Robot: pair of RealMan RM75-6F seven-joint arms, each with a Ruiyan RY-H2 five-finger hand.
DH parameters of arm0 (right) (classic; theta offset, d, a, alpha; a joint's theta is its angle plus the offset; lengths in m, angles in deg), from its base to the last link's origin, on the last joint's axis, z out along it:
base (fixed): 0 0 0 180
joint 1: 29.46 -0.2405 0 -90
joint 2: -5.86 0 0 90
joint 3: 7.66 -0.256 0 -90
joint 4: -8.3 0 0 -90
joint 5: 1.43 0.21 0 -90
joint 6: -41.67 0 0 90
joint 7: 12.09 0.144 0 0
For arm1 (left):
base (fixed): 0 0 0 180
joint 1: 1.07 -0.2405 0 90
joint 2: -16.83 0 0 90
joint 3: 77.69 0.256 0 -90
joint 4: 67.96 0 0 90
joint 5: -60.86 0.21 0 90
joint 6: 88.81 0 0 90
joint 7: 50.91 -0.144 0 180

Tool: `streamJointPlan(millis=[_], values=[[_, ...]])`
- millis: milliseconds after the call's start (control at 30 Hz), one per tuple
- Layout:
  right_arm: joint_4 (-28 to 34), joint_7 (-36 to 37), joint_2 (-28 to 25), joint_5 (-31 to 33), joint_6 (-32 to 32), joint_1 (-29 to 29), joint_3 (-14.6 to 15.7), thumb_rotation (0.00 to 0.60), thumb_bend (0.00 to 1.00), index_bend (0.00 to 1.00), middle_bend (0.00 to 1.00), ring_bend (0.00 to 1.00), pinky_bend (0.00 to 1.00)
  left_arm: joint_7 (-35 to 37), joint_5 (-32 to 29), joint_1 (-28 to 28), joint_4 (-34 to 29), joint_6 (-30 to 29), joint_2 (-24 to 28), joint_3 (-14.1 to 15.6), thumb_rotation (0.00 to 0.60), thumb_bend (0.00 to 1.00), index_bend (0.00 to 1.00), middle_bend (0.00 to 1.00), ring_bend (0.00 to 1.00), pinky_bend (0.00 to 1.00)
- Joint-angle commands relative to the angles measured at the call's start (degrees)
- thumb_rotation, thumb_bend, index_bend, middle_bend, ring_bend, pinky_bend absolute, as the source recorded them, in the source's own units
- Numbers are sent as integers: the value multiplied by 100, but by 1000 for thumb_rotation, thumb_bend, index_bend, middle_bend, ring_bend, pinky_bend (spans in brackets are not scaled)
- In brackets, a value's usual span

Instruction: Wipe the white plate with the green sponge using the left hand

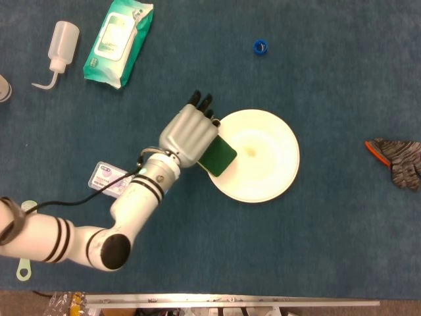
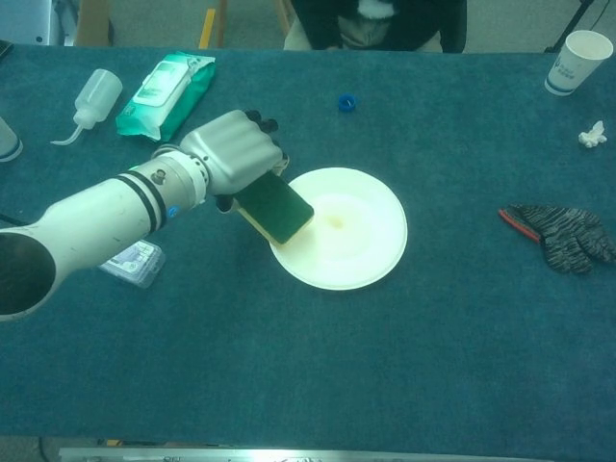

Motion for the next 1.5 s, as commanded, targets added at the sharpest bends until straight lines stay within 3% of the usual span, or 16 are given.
streamJointPlan(millis=[33,1000,1500], values=[[-8,2,2,5,-9,-5,0,600,388,389,394,224,449,-147,-125,163,96,-15,-137,-15,600,255,419,278,72,89],[-78,-3,-12,126,-95,-24,-28,600,388,389,394,224,449,-804,-1063,1094,1332,-18,-1035,-19,600,256,416,275,73,88],[-101,10,2,131,-96,-28,-32,600,388,389,394,224,449,-1064,-1233,1390,1279,-88,-1276,-27,600,256,415,275,73,89]])
